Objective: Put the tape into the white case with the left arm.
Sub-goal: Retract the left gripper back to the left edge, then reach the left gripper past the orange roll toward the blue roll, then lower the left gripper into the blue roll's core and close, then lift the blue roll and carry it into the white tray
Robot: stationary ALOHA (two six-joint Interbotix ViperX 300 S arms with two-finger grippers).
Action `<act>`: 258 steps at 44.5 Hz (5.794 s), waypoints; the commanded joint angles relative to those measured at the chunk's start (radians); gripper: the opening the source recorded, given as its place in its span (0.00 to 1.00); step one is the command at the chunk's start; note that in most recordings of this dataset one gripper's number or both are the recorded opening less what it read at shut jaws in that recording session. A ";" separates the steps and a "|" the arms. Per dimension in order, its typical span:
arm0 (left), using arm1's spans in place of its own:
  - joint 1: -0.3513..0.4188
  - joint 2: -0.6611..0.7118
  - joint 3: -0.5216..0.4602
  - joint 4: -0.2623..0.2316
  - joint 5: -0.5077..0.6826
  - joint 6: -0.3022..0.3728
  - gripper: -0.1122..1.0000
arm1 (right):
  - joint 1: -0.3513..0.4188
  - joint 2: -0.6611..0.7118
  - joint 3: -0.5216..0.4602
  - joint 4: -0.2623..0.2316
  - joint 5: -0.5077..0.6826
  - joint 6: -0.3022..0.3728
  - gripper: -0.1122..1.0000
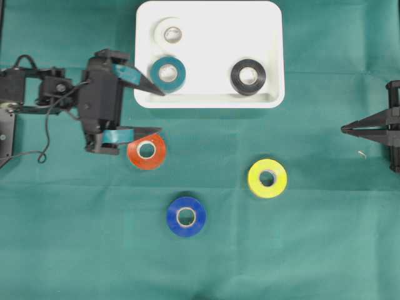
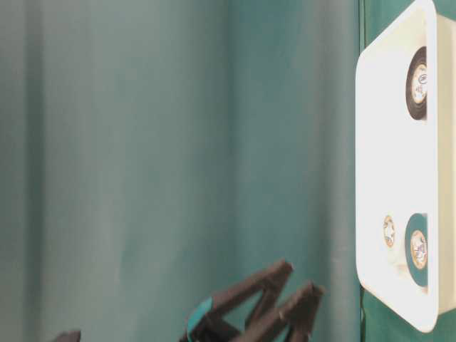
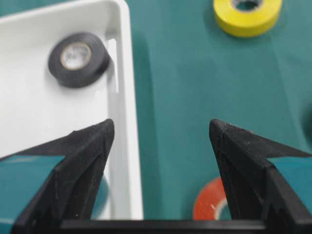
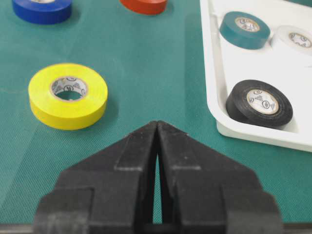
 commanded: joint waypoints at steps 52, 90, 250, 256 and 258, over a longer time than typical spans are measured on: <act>-0.141 -0.219 0.184 -0.003 -0.009 -0.057 0.80 | -0.002 0.006 -0.008 -0.002 -0.009 -0.002 0.02; -0.225 -0.190 0.175 -0.003 -0.023 -0.058 0.79 | -0.002 0.006 -0.008 -0.002 -0.011 -0.002 0.02; -0.318 0.520 -0.537 0.002 0.413 -0.054 0.32 | -0.002 0.006 -0.008 -0.002 -0.011 -0.002 0.02; -0.325 0.482 -0.549 0.002 0.451 -0.054 0.32 | -0.002 0.006 -0.008 -0.002 -0.011 -0.002 0.02; -0.327 0.469 -0.551 0.002 0.459 -0.054 0.32 | -0.002 0.006 -0.008 -0.002 -0.011 -0.002 0.02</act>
